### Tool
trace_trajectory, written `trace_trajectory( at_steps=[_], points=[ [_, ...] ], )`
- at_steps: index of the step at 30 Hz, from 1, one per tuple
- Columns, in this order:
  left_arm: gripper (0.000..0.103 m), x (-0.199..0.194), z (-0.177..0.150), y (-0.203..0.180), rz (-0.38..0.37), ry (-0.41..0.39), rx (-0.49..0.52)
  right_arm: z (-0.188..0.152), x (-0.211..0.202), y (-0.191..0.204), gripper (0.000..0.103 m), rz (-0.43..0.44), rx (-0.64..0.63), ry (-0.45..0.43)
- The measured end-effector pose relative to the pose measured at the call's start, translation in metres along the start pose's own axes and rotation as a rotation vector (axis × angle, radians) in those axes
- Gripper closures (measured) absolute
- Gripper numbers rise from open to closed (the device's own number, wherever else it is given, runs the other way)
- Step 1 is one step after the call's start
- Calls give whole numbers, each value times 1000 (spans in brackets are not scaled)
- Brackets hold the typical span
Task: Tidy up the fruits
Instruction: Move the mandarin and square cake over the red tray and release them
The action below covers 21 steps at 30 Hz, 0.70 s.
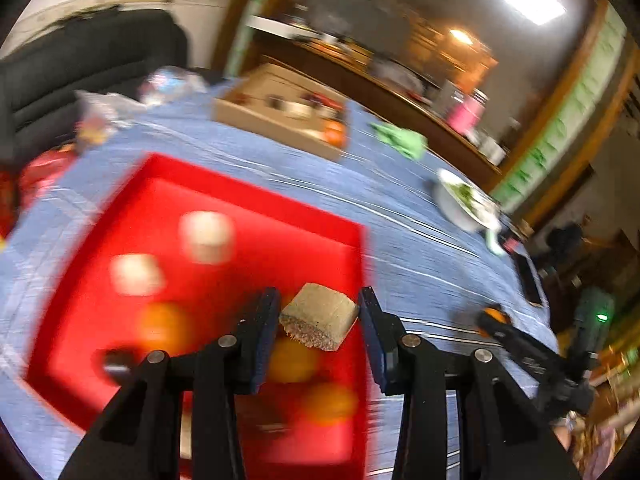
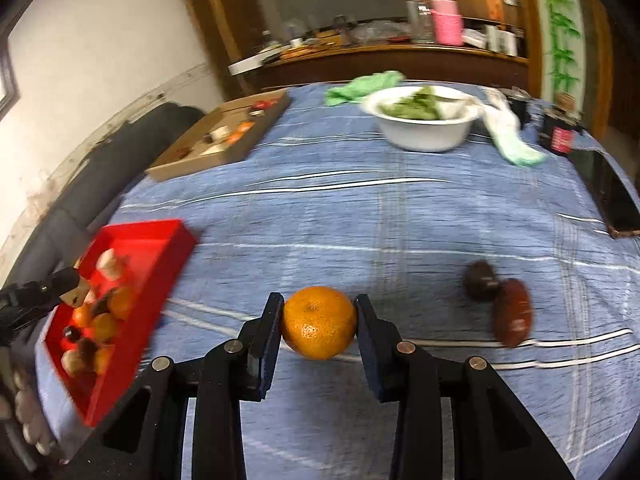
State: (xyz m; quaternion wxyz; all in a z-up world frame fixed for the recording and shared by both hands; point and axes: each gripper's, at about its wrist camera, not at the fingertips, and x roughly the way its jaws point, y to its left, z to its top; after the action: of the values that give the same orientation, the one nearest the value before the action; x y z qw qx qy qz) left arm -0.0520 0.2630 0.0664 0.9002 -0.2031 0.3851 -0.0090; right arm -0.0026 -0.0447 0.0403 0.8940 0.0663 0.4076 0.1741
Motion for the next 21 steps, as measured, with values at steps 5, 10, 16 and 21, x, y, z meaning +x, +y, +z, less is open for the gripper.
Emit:
trace_trajectory(
  at_steps=[5, 10, 16, 21],
  points=[
    [64, -14, -1, 43, 86, -36, -35, 6, 3, 67, 64, 85, -95, 35],
    [64, -14, -12, 58, 103, -11, 1, 16, 22, 136, 64, 119, -210, 63],
    [64, -9, -20, 65, 72, 24, 21, 27, 63, 191, 64, 120, -285, 117],
    [54, -15, -19, 73, 36, 13, -2, 28, 96, 208, 63, 117, -287, 181]
  ],
)
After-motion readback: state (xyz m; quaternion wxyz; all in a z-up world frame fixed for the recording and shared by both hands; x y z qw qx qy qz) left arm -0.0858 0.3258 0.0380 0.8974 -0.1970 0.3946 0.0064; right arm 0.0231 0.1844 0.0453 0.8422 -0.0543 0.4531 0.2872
